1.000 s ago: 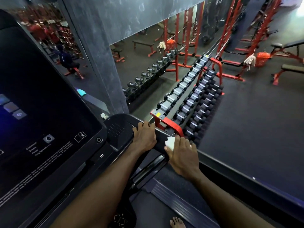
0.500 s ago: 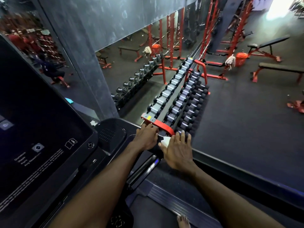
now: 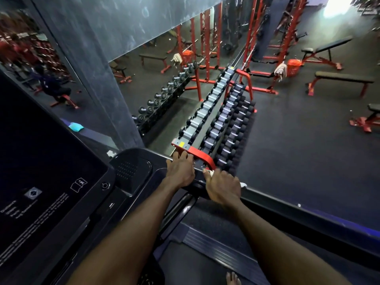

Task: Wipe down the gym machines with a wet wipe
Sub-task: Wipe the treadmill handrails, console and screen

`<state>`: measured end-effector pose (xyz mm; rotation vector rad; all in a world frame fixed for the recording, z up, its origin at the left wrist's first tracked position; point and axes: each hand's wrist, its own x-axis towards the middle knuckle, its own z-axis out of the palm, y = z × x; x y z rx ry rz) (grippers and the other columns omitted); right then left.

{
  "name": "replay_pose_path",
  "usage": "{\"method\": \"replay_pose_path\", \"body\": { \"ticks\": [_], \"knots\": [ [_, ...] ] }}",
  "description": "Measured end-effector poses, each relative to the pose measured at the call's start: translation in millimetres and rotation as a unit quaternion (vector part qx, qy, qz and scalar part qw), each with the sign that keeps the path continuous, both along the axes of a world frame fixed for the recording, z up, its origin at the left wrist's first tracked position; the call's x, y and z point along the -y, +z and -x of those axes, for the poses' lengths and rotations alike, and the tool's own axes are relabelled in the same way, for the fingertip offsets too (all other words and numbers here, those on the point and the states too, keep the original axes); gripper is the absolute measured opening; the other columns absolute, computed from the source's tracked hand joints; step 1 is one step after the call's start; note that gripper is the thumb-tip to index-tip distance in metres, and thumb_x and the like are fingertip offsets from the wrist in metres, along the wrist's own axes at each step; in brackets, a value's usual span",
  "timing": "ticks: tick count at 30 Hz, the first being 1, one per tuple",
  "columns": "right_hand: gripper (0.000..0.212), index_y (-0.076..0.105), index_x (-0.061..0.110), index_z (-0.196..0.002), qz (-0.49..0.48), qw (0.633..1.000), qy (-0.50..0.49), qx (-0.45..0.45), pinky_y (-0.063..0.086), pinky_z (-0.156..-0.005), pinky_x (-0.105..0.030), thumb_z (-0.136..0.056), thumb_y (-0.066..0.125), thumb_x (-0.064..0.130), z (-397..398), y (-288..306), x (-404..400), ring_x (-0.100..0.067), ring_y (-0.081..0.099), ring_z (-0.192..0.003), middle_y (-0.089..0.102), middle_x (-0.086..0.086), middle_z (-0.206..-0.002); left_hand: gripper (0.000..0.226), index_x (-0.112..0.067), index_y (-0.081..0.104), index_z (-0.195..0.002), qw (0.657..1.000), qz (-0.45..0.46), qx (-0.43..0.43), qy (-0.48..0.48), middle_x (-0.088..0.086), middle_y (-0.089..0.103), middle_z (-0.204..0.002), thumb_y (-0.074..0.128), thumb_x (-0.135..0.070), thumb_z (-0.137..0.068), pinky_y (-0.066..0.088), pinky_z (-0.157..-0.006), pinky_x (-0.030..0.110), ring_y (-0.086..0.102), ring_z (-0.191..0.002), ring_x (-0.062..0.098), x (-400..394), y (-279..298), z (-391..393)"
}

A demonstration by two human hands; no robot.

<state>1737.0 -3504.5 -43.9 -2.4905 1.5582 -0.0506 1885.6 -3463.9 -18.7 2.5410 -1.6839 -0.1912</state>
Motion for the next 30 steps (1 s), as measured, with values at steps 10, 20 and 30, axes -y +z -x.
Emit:
{"method": "replay_pose_path", "body": {
  "ticks": [10,20,30],
  "knots": [
    [0.071,0.066,0.013,-0.105,0.021,0.999,-0.048,0.004,0.043,-0.081,-0.041,-0.098,0.017,0.064,37.3,-4.1,-0.9,-0.03,0.063,-0.092,0.07,-0.011,-0.102,0.025,-0.018,0.055,-0.114,0.999,-0.009,0.04,-0.007,0.008,0.052,-0.124,0.047,-0.019,-0.09,0.038,-0.099,0.052,0.043,-0.117,0.031,9.1,-2.7,14.8],
    [0.062,0.063,0.008,-0.111,0.118,0.993,-0.003,0.013,0.044,-0.078,-0.044,-0.096,0.031,0.059,100.6,-23.7,-8.9,-0.034,0.06,-0.086,0.066,-0.014,-0.098,0.022,-0.025,0.063,-0.108,0.994,0.027,-0.047,-0.094,0.004,0.059,-0.119,0.045,-0.024,-0.096,0.037,-0.096,0.041,0.049,-0.113,0.029,21.7,-14.5,60.5],
    [0.067,0.057,0.005,-0.124,0.12,0.992,0.022,0.018,0.043,-0.091,-0.047,-0.096,0.03,0.06,151.0,-29.8,-14.8,-0.033,0.056,-0.098,0.061,-0.014,-0.113,0.024,-0.022,0.062,-0.107,0.997,-0.015,-0.017,-0.076,0.006,0.06,-0.121,0.043,-0.017,-0.093,0.034,-0.1,0.046,0.049,-0.111,0.031,21.1,-10.6,89.7]
  ]
}}
